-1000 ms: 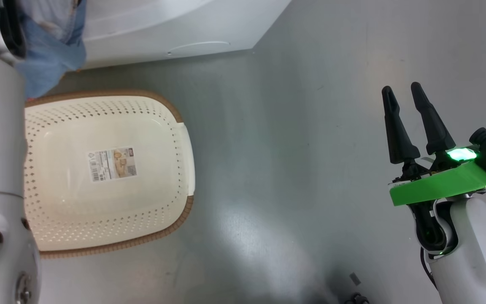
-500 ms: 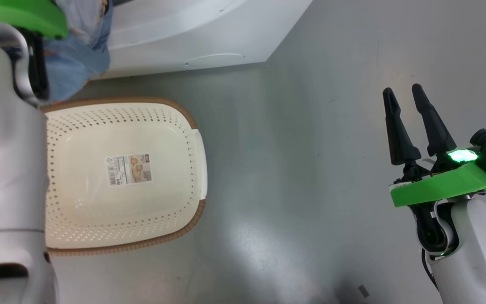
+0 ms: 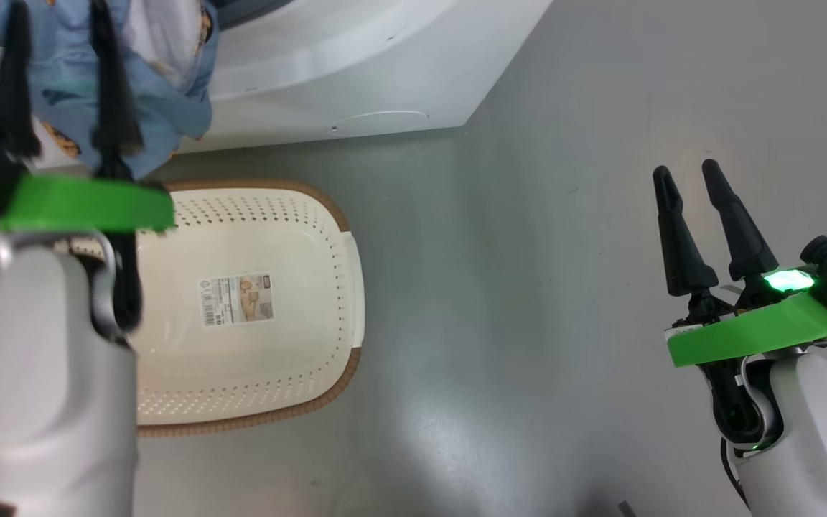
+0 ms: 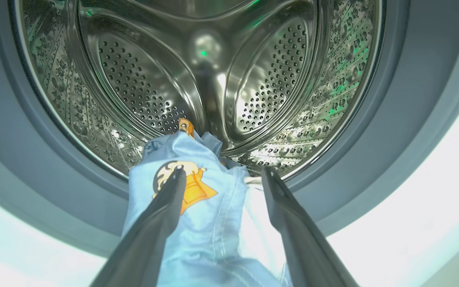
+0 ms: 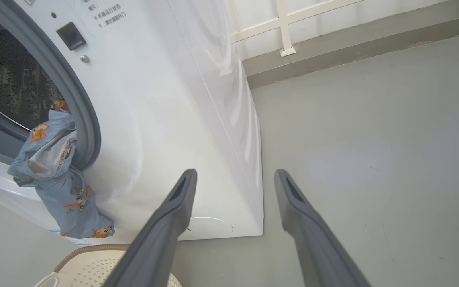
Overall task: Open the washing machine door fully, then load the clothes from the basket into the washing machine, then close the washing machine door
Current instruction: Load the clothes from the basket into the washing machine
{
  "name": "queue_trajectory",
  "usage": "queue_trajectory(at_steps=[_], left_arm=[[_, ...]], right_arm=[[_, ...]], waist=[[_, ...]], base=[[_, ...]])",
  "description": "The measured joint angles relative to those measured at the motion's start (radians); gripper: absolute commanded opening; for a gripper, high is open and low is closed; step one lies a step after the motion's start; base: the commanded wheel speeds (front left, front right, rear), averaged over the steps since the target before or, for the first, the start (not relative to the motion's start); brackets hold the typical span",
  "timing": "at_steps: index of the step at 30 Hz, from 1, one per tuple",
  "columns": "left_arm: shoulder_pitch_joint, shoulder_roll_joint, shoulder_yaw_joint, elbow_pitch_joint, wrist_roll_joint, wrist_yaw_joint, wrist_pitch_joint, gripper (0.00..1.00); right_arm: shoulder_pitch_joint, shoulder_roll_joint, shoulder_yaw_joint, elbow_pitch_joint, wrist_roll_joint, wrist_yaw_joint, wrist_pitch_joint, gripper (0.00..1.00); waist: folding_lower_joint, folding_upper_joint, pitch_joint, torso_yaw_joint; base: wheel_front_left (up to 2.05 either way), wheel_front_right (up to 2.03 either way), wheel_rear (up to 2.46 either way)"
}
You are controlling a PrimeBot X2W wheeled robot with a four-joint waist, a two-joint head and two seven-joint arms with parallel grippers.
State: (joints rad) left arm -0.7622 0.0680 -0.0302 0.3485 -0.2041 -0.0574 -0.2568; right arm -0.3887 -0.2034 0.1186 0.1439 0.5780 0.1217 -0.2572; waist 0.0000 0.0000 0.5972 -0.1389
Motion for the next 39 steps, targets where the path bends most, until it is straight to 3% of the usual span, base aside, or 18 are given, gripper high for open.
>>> queue_trajectory(at_steps=[16,28,39], left_arm=[[0.368,-0.032,0.003,-0.312,0.019,0.011,0.0,1.0],[0.455,-0.034,-0.043,-0.37,-0.03,0.072,0.0,1.0],[0.455,-0.034,-0.068,-0.36,-0.041,0.088,0.0,1.0]], right_arm=[[0.001,-0.019,-0.034,-0.039,-0.007,0.0,0.0,1.0],[0.023,-0.03,-0.037,-0.05,-0.014,0.0,0.0,1.0],[0.023,-0.031,-0.044,-0.052,-0.016,0.0,0.0,1.0]], waist=[[0.0,0.0,0.005,0.038],[0.0,0.0,-0.003,0.056],[0.0,0.0,-0.012,0.057]], base=[[0.0,0.0,0.0],[0.0,0.0,0.0],[0.0,0.0,0.0]])
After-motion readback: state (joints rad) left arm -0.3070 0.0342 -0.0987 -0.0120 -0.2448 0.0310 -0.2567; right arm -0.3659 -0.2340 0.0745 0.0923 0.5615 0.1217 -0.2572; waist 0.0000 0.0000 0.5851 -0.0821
